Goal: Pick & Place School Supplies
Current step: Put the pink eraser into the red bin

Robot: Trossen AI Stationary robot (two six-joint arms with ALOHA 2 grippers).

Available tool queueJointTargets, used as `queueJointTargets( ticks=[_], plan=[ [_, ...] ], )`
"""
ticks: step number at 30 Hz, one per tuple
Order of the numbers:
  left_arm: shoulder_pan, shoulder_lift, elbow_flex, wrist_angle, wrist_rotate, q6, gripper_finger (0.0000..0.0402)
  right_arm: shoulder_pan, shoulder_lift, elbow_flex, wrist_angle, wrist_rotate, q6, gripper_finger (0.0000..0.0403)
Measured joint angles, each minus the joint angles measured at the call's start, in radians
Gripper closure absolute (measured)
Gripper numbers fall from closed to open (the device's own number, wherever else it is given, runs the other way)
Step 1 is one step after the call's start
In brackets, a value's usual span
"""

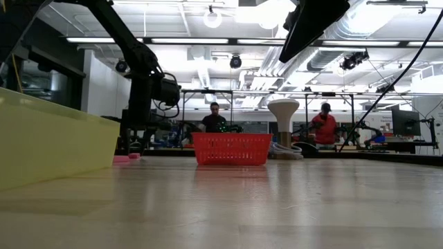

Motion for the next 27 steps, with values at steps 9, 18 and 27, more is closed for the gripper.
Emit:
queueJointTargets(
  ticks=[9, 18, 27],
  plan=[
    [0.000, 0.000, 0.000, 0.000, 0.000, 0.000, 0.0255, 0.000, 0.000, 0.000, 0.000, 0.000, 0.000, 0.0254],
    [0.000, -0.001, 0.001, 0.000, -0.004, 0.000, 0.0273, 0.000, 0.000, 0.000, 0.000, -0.003, 0.000, 0.0254],
    [0.000, -0.002, 0.002, 0.000, -0.007, 0.000, 0.0304, 0.000, 0.000, 0.000, 0.000, -0.003, 0.000, 0.0254]
  ],
)
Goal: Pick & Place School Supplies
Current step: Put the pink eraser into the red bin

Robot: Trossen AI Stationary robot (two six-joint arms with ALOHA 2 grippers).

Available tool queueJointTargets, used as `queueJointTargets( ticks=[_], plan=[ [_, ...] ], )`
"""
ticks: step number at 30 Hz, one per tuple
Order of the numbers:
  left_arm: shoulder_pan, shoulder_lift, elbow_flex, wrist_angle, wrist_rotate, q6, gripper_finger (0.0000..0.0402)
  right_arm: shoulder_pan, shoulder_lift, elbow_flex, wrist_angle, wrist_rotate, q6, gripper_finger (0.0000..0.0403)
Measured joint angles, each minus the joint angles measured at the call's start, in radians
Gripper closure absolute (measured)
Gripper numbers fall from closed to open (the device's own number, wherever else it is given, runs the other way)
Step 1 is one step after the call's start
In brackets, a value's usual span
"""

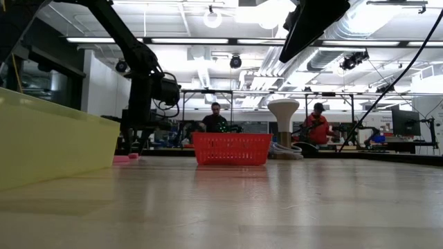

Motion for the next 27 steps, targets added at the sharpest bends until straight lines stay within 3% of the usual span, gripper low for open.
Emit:
queueJointTargets(
  ticks=[20, 27],
  plan=[
    [0.000, 0.000, 0.000, 0.002, 0.017, 0.020, 0.0305, 0.000, 0.000, 0.000, 0.000, 0.000, 0.000, 0.0254],
    [0.001, 0.000, 0.014, 0.040, 0.135, 0.090, 0.0305, 0.000, 0.000, 0.000, 0.000, 0.000, 0.000, 0.0254]
  ],
)
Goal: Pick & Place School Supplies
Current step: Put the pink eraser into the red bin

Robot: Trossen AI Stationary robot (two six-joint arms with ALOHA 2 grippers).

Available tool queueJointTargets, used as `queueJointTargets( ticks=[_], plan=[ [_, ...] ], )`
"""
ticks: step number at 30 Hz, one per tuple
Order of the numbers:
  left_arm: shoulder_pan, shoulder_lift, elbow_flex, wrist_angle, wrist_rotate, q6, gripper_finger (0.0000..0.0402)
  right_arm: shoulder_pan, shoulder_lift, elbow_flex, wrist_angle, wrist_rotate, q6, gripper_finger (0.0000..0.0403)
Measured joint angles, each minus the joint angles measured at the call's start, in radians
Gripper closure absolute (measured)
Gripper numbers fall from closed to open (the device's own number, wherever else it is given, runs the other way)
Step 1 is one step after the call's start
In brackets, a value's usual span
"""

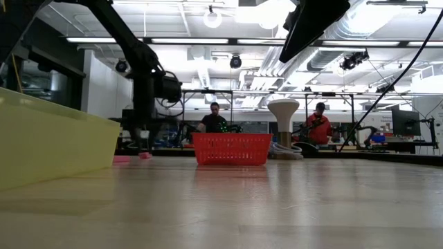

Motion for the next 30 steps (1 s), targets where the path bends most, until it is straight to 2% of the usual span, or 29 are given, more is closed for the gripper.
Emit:
queueJointTargets(
  ticks=[9, 19, 30],
  plan=[
    [-0.011, 0.000, 0.098, 0.047, 0.186, 0.122, 0.0305, 0.000, 0.000, 0.000, 0.000, 0.000, 0.000, 0.0254],
    [-0.078, 0.000, 0.228, 0.069, 0.251, 0.202, 0.0305, 0.000, 0.000, 0.000, 0.002, 0.000, 0.000, 0.0254],
    [-0.238, 0.000, 0.322, 0.132, 0.316, 0.297, 0.0305, 0.000, 0.000, 0.000, 0.002, 0.000, 0.000, 0.0254]
  ],
)
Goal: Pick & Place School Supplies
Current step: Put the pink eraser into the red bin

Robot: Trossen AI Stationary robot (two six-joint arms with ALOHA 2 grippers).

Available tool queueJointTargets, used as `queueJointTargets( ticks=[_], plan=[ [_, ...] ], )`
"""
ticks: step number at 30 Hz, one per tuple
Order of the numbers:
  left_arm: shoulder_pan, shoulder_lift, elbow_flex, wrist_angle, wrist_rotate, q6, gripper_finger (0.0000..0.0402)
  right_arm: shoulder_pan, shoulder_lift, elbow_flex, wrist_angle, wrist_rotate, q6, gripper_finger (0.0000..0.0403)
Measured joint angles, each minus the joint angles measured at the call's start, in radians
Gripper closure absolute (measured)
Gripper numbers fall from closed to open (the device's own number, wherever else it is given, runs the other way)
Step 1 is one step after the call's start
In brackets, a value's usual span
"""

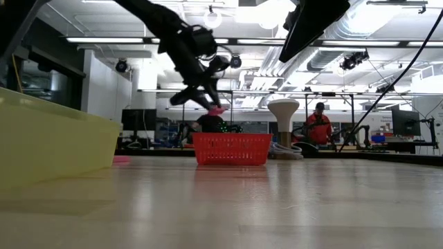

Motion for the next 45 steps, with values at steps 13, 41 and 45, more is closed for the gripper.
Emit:
queueJointTargets(
  ticks=[13, 41, 45],
  plan=[
    [-0.219, 0.000, 0.000, 0.015, -0.032, 0.052, 0.0305, 0.000, 0.000, 0.000, 0.005, 0.000, 0.000, 0.0254],
    [-0.319, 0.106, -0.003, -0.019, -0.255, 0.067, 0.0305, 0.000, 0.000, 0.000, 0.037, 0.000, 0.004, 0.0254],
    [-0.317, 0.147, -0.003, -0.022, -0.256, 0.067, 0.0305, 0.000, 0.000, 0.000, 0.035, 0.000, 0.004, 0.0254]
  ],
)
